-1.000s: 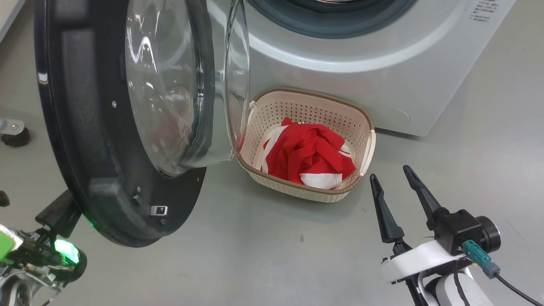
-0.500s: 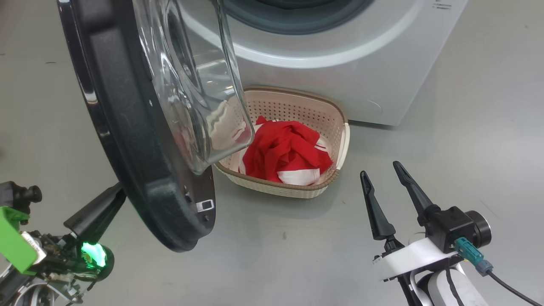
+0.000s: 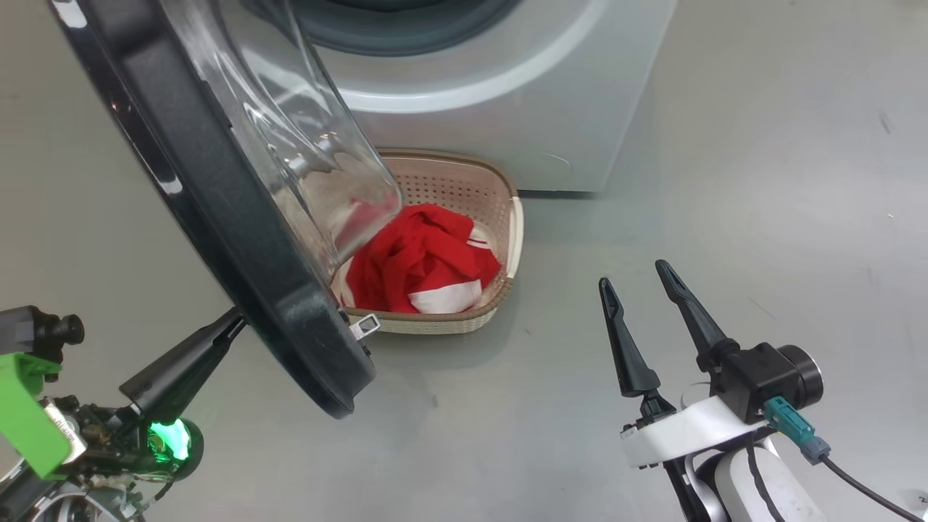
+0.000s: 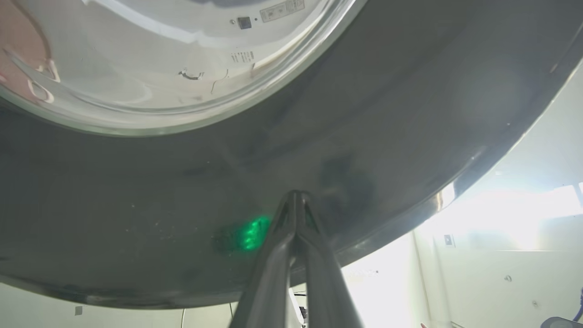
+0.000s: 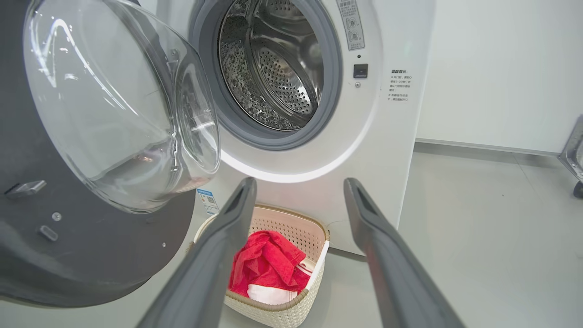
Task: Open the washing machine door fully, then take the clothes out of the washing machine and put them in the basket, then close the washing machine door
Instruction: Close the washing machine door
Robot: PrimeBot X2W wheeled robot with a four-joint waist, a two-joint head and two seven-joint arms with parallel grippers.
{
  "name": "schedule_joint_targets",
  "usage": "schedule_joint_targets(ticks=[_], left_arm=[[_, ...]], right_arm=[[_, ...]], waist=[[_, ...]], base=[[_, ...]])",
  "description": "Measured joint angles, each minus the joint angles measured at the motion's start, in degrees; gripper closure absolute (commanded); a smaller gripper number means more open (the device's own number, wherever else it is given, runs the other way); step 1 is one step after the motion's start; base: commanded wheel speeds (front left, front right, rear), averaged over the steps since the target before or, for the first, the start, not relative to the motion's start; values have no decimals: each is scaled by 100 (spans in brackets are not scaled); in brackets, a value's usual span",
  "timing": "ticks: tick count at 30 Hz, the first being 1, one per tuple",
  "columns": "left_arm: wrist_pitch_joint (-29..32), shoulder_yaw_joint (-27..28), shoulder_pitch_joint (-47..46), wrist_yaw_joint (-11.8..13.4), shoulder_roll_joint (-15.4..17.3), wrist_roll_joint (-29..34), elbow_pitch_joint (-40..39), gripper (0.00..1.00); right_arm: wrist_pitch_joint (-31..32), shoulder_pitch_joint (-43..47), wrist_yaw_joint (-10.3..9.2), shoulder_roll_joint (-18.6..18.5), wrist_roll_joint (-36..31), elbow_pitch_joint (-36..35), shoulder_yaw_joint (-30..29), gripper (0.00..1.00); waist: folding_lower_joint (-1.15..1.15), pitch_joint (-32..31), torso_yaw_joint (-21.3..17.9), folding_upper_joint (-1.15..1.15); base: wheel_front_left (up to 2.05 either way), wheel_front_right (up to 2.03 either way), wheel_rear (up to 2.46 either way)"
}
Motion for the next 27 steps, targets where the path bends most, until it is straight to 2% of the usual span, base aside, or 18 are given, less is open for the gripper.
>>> schedule_joint_targets(ticks=[15, 27], left_arm=[[-151, 147, -30, 0, -108, 48, 140, 100], [-485, 214, -370, 14, -169, 345, 410, 100]], right_arm=[[-67, -159, -3, 59, 155, 153, 91, 0], [-81, -163, -55, 83, 357, 258, 124, 0]], waist=[[0, 131, -1054, 0], [0, 176, -1694, 0]], base=[[0, 0, 0], [0, 0, 0]])
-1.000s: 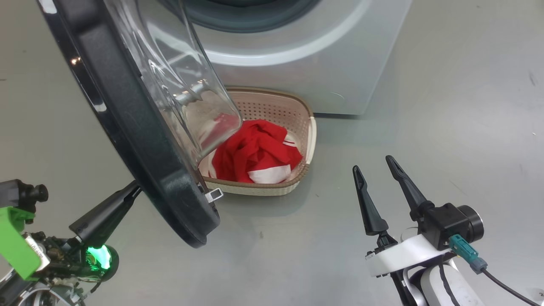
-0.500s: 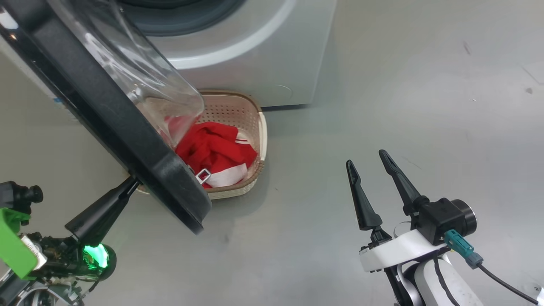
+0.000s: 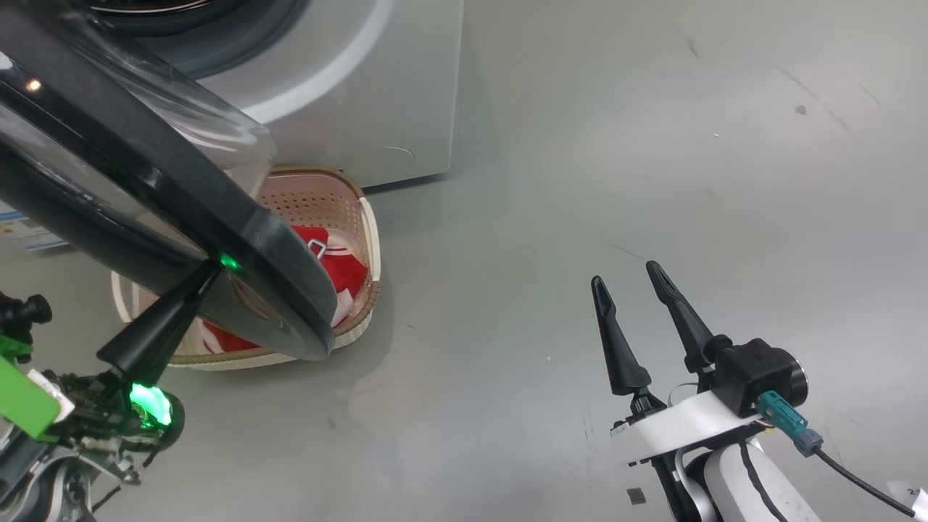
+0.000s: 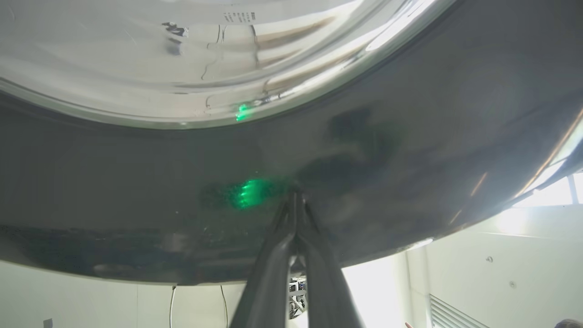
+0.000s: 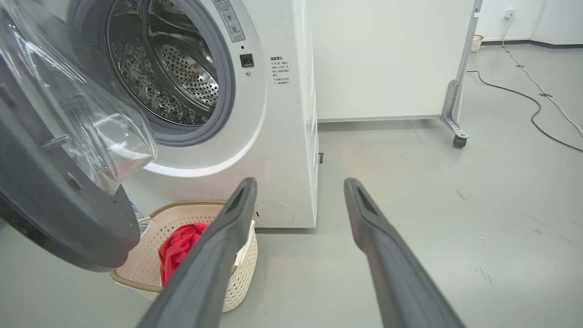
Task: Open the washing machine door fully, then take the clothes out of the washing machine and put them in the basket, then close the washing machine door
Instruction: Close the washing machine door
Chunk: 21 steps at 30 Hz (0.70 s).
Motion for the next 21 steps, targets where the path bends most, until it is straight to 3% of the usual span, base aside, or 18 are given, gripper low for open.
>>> schedule_joint_targets(ticks=[21], left_arm=[[-756, 202, -1241, 352, 112, 645, 576, 100]], right_arm=[[-35, -163, -60, 37, 431, -164, 194, 0]], waist=[[0, 244, -913, 0]], base=[[0, 0, 0]])
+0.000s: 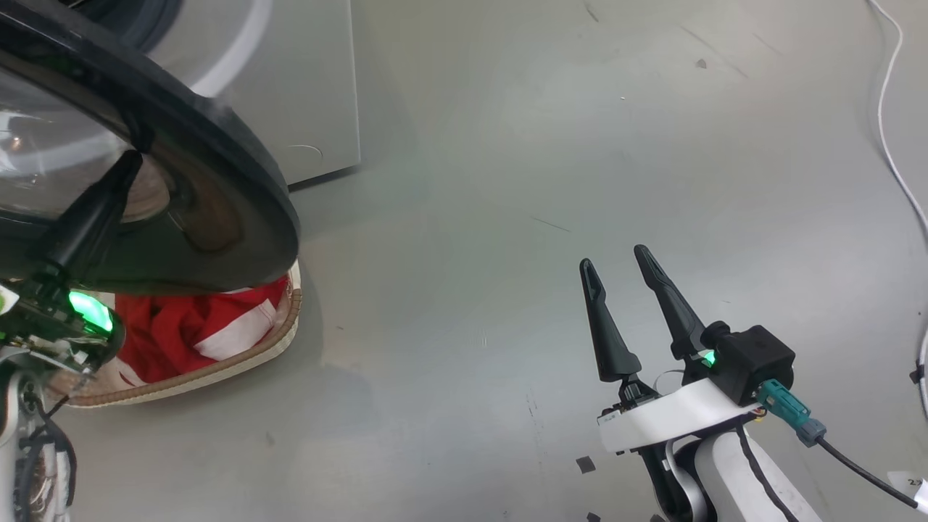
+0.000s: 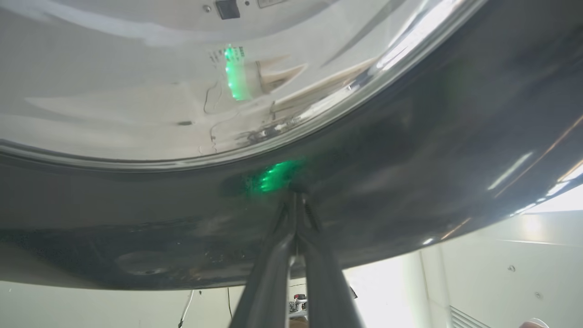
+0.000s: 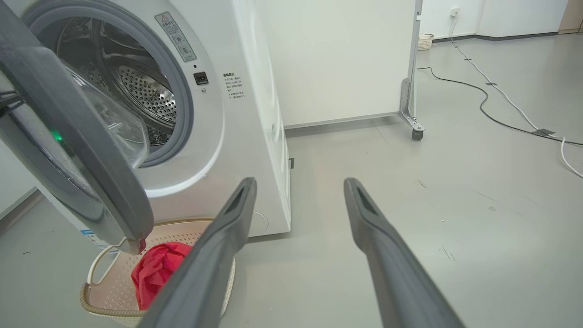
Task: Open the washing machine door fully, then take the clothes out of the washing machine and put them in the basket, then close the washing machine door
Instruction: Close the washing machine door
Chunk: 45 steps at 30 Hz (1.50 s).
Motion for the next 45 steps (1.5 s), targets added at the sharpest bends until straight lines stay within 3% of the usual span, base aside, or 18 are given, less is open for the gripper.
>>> schedule_joint_targets(ticks=[11, 25, 33, 45], left_arm=[[-293, 36, -692, 194, 155, 194, 399, 100], [-678, -34, -1543, 269, 165, 489, 1006, 100], [-668, -246, -1729, 225, -10, 620, 1296, 100], [-510, -272, -1528, -167, -298, 365, 1544, 100]], right_arm=[[0, -14, -58, 3, 221, -90, 114, 0], [-1, -66, -144, 9, 275, -142, 148, 0], [-1, -66, -169, 16, 271, -141, 47, 0], [-1, -66, -199, 19, 122, -110, -140, 0]], waist=[[0, 121, -428, 0], [0, 262, -739, 0], [0, 251, -683, 0], [0, 179, -237, 0]], base=[[0, 0, 0], [0, 0, 0], [0, 0, 0], [0, 0, 0]])
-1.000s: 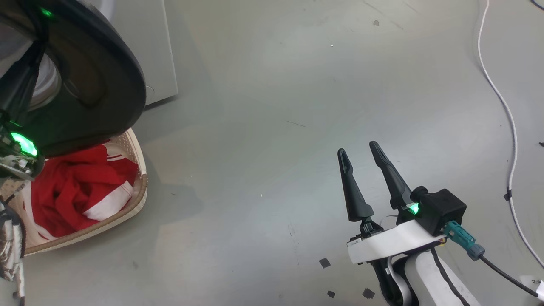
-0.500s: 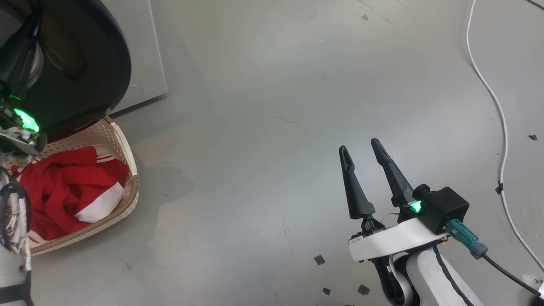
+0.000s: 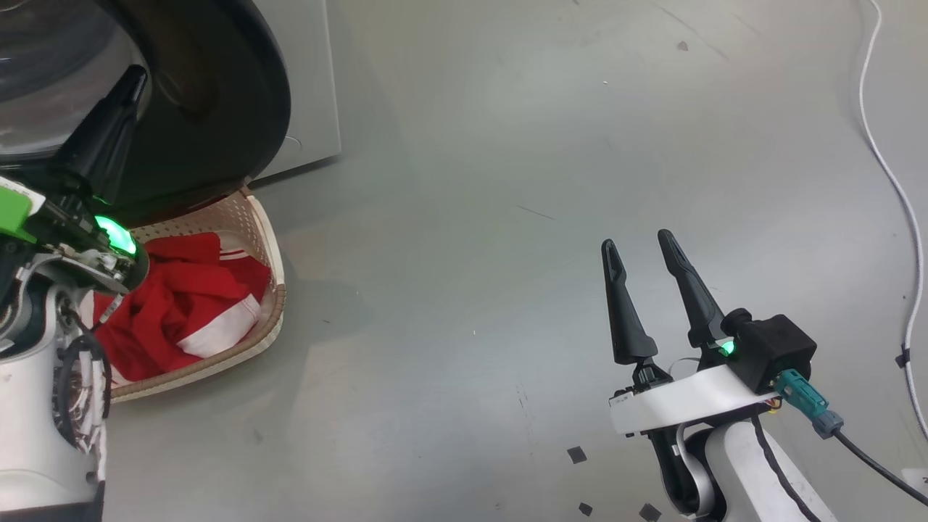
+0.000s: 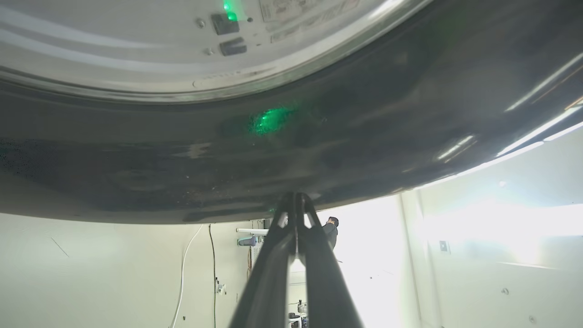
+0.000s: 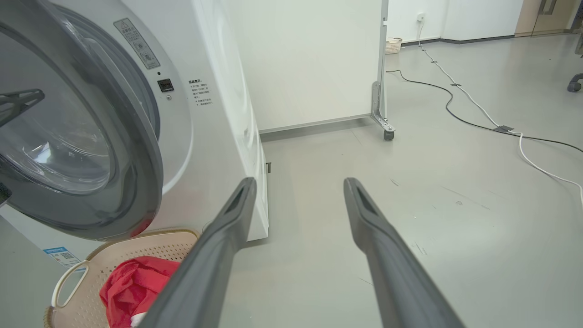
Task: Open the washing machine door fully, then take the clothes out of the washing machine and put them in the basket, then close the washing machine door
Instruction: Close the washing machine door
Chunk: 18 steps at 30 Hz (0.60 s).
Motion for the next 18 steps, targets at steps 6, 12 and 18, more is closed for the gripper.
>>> schedule_joint_targets(ticks=[6, 12, 18], left_arm=[[-19, 255, 477, -156, -318, -209, -49, 100], [-43, 345, 983, -199, -599, -398, -198, 100], [-66, 403, 1465, -201, -645, -414, -458, 100]], right_arm=[[0, 1, 0, -1, -172, 107, -112, 0], [0, 7, 0, -2, -227, 171, -244, 0], [0, 38, 0, -48, -297, 231, -377, 0]], waist=[[0, -104, 346, 0], [0, -223, 677, 0], [0, -357, 1036, 0]], base=[[0, 0, 0], [0, 0, 0], [0, 0, 0]])
